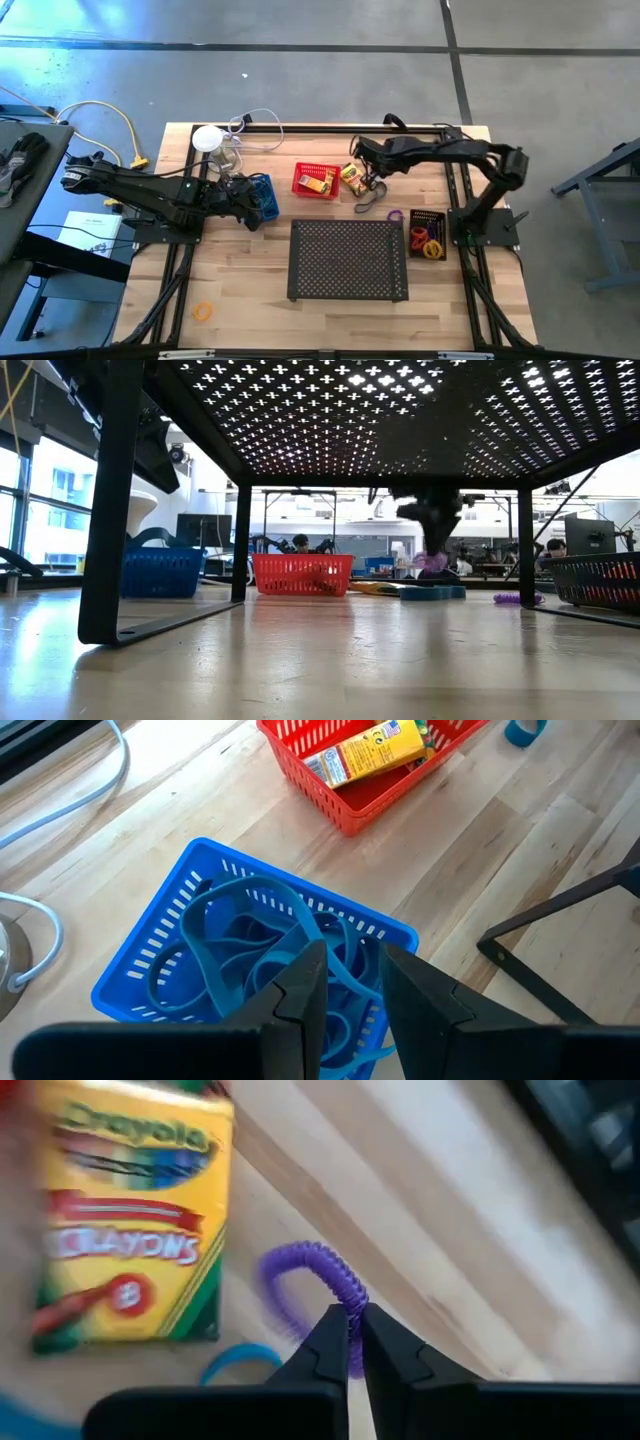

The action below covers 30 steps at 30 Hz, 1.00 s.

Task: Pick & Place Office Desk Supplies
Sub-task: Put the purple spring keychain into the black bin

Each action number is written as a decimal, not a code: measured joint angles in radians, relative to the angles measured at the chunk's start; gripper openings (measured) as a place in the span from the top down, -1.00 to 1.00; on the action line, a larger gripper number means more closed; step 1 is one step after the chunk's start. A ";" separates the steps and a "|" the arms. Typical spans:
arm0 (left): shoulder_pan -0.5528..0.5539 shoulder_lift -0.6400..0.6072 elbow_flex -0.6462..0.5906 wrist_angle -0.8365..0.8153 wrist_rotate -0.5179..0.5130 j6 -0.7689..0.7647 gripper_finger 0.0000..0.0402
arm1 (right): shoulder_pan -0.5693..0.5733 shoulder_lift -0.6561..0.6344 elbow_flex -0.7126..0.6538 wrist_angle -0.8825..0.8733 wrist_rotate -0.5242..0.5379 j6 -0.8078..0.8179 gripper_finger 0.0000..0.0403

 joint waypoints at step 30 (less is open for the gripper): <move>-0.176 0.000 0.000 0.164 -0.003 -0.120 0.55 | 0.719 -0.381 -0.177 -0.645 -0.159 1.054 0.98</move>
